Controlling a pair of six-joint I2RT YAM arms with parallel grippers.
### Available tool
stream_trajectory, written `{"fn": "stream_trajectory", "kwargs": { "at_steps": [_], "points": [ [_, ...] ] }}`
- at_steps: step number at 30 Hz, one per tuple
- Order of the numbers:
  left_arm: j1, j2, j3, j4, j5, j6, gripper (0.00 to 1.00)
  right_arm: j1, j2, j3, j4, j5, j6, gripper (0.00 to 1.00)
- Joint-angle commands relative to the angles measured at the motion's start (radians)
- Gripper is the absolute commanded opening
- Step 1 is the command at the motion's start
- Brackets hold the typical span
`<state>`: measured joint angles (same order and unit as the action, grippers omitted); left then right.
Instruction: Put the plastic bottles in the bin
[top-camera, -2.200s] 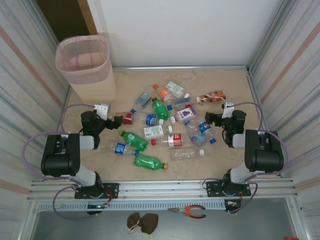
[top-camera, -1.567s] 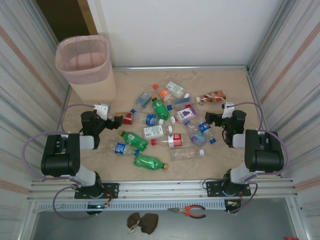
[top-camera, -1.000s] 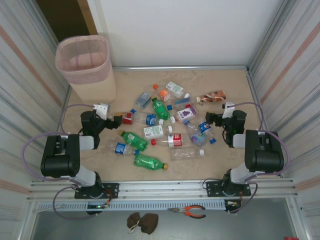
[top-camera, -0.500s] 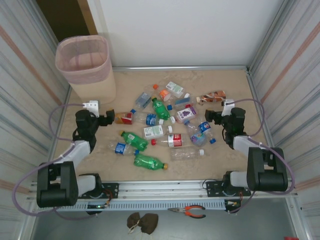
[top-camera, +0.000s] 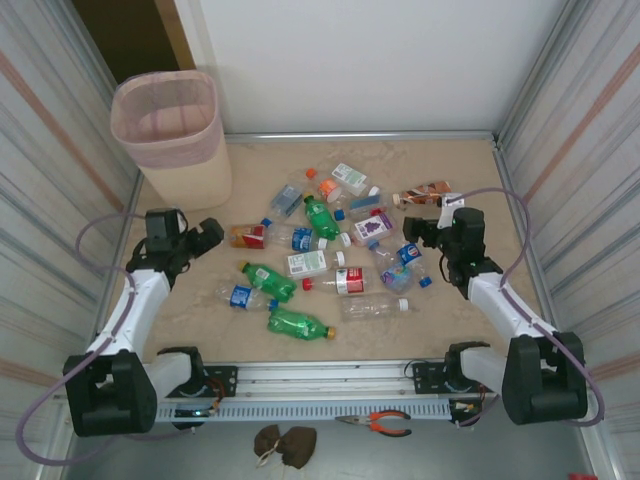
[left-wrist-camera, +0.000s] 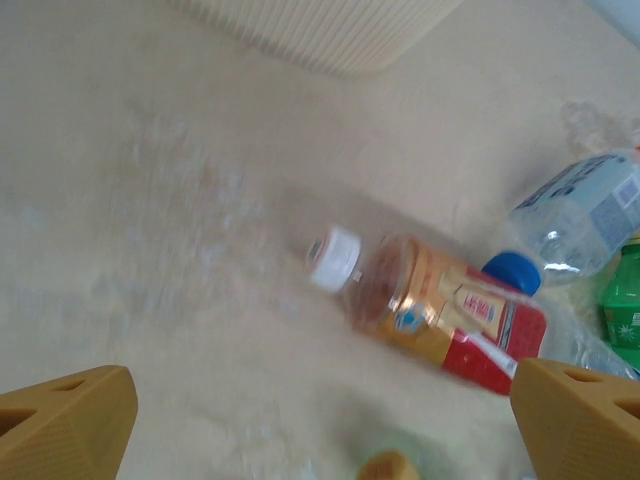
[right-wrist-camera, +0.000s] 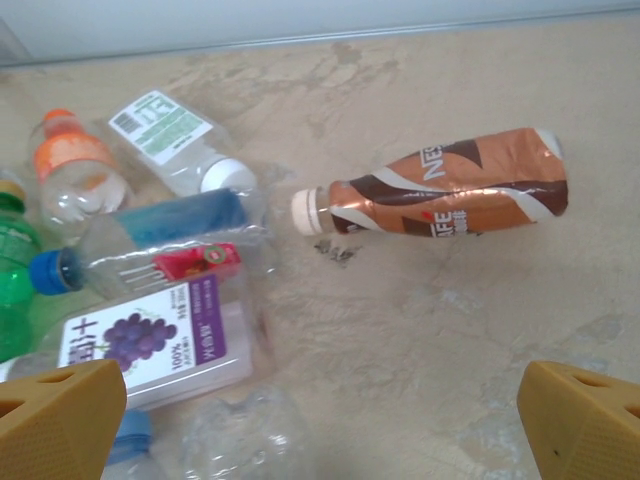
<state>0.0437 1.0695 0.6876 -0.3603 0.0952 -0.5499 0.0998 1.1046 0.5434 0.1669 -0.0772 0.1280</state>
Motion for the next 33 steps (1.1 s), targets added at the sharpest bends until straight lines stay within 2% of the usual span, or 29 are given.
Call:
{"fn": "stream_trajectory", "kwargs": {
  "at_steps": [1,7,12,16,25,33],
  "points": [
    [-0.005,-0.034,0.036,-0.215,0.019,-0.251,0.97,0.015,-0.050,0.060,-0.161,0.007,0.062,0.99],
    [-0.004,-0.048,0.026,-0.329,0.142,-0.376,0.95,0.016,-0.110,0.081,-0.280,-0.012,0.093,0.99],
    [-0.004,-0.041,0.044,-0.484,0.142,-0.496,0.95,0.017,-0.177,0.069,-0.298,-0.006,0.098,0.99],
    [-0.005,-0.011,0.052,-0.536,0.183,-0.540,0.95,0.017,-0.198,0.061,-0.306,-0.003,0.099,0.99],
    [-0.004,0.092,-0.019,-0.432,0.347,-0.635,0.94,0.016,-0.242,0.063,-0.333,0.016,0.096,0.99],
    [-0.006,0.140,-0.069,-0.332,0.378,-0.680,0.90,0.017,-0.252,0.070,-0.346,0.018,0.090,0.99]
  ]
}}
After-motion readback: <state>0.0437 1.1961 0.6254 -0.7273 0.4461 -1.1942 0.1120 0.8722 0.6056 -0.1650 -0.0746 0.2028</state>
